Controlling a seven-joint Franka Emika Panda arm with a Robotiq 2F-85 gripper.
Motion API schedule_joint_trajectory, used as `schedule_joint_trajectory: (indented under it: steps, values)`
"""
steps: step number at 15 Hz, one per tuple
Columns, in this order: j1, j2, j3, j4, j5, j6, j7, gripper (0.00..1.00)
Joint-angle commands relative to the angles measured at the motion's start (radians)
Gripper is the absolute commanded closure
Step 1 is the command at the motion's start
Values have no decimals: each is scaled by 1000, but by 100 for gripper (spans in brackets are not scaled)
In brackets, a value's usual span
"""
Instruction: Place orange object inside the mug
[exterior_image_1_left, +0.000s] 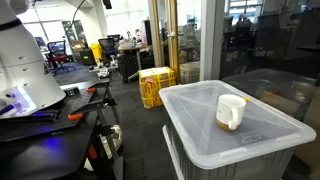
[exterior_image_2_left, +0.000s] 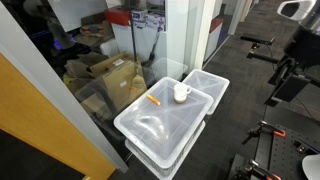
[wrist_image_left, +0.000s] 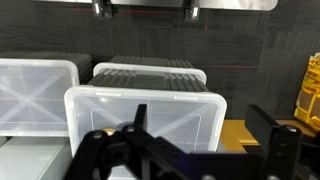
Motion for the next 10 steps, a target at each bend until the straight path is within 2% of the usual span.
schedule_joint_trajectory:
  steps: [1,10]
  values:
    - [-22,5,25,5,-21,56,3,0]
    - [-76,110,52,6,-113,340,24,0]
